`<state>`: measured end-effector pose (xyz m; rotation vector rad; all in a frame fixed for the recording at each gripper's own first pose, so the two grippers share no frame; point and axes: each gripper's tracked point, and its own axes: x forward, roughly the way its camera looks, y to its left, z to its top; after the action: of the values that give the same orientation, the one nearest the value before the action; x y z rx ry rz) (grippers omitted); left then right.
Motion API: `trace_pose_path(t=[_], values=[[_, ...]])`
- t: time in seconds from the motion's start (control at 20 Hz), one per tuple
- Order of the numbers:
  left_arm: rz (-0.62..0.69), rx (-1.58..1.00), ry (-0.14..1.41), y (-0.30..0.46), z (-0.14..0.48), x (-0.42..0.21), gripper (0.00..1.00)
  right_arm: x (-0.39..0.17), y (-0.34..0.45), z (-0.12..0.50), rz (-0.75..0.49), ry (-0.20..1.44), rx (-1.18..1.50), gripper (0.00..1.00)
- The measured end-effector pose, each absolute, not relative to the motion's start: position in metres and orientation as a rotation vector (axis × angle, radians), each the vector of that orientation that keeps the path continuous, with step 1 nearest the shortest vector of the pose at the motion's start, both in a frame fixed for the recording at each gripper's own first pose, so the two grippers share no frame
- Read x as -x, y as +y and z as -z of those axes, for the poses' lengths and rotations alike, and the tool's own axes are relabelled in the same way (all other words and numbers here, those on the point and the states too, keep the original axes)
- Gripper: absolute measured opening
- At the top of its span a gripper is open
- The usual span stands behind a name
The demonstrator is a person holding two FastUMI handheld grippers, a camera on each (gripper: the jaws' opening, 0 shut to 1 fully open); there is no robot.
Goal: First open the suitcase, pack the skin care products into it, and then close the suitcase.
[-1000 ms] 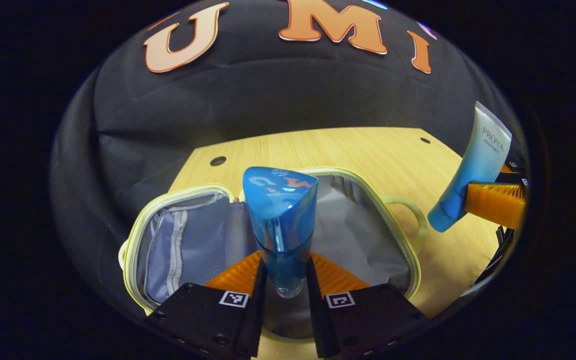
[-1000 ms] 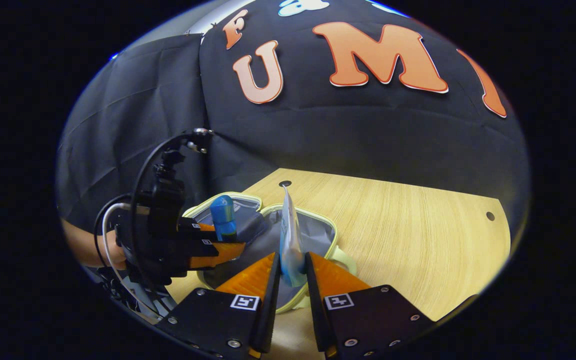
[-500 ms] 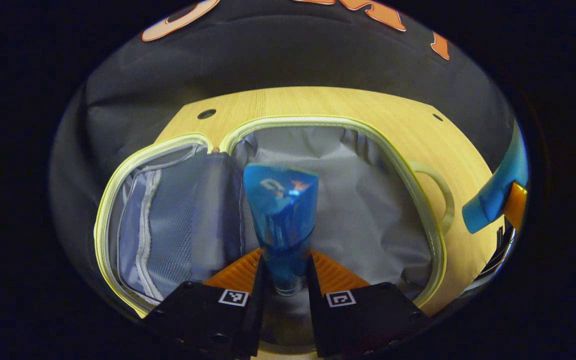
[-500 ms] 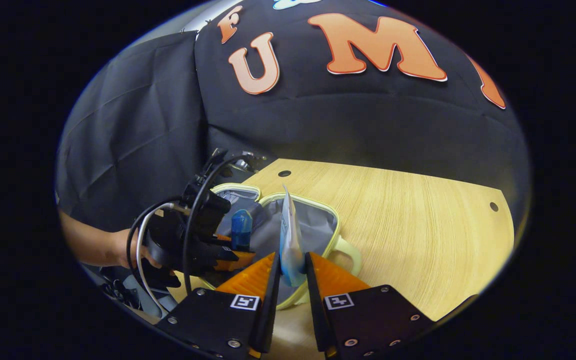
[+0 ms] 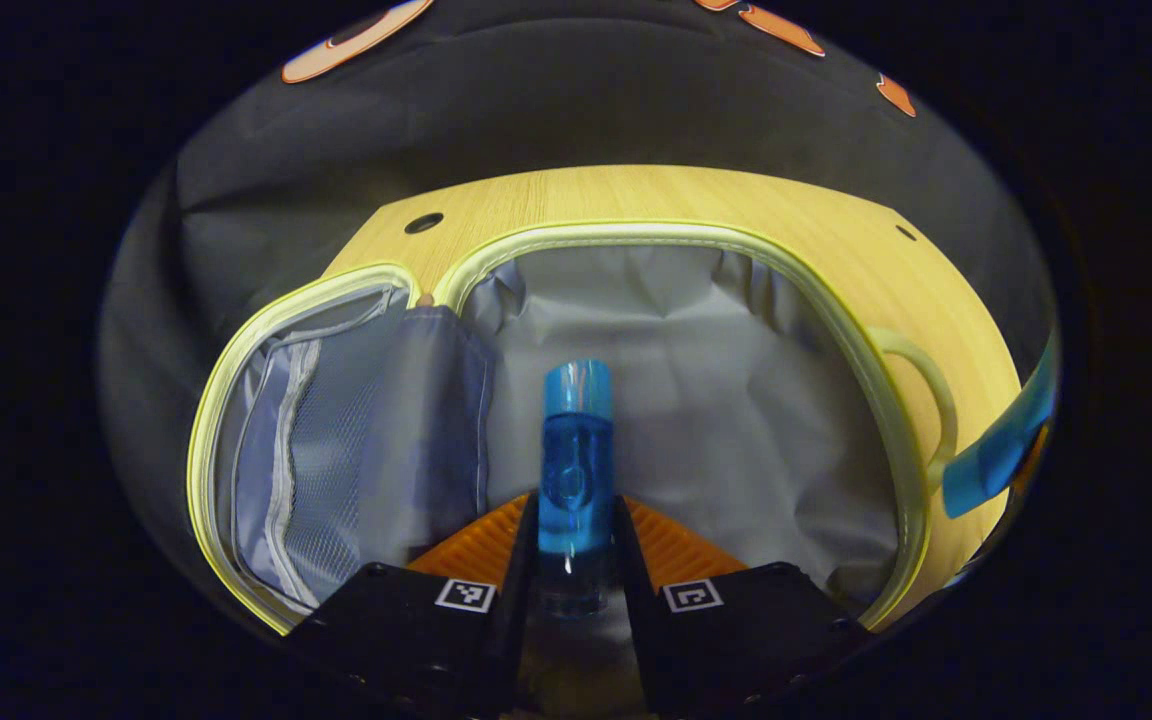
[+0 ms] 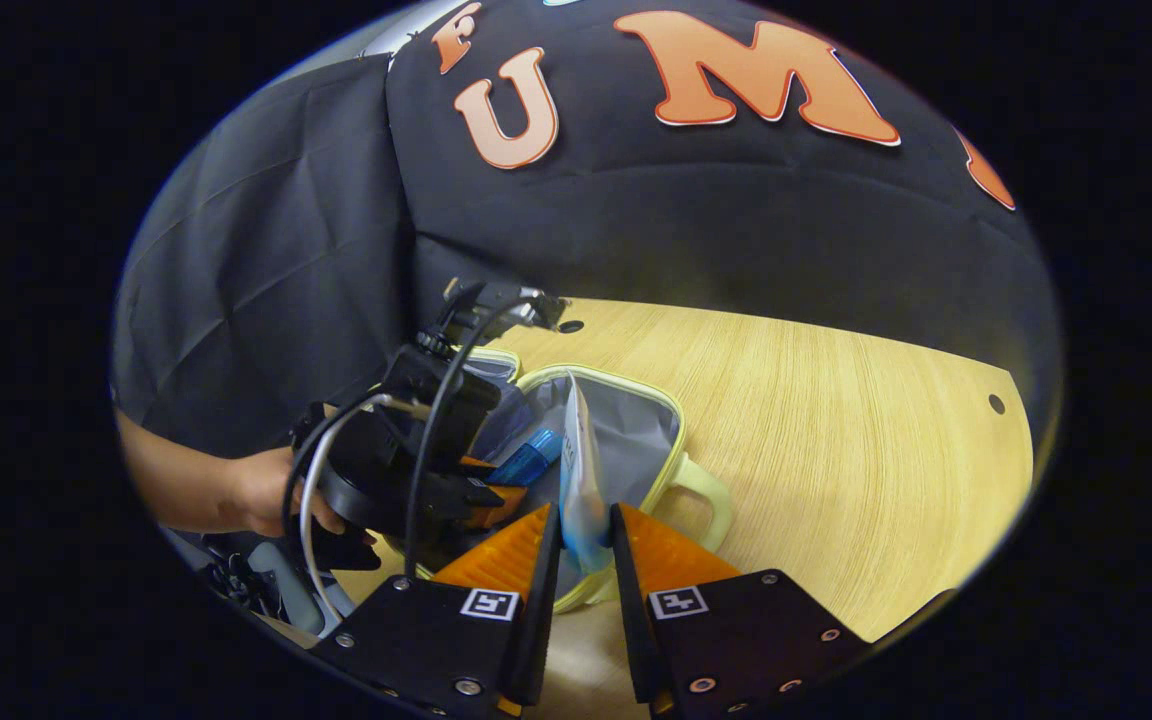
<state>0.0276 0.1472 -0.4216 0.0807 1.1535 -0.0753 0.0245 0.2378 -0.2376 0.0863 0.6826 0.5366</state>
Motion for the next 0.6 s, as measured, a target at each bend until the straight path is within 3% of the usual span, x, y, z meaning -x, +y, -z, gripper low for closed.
trace_pose_path(t=[0.25, 0.4, 0.45, 0.6], values=[[0.075, -0.059, 1.049, 0.157, 0.391, -0.033, 0.51, -0.027, 0.251, 0.249, -0.547, 0.726, -0.116, 0.33], [0.075, -0.021, 0.992, 0.163, 0.367, -0.032, 0.64, -0.028, 0.261, 0.256, -0.56, 0.756, -0.127, 0.34], [0.068, -0.023, 0.973, 0.167, 0.359, -0.031, 0.74, -0.029, 0.264, 0.261, -0.557, 0.772, -0.126, 0.34], [0.028, -0.049, 0.922, 0.188, 0.337, -0.029, 0.82, -0.029, 0.27, 0.273, -0.551, 0.829, -0.158, 0.34]])
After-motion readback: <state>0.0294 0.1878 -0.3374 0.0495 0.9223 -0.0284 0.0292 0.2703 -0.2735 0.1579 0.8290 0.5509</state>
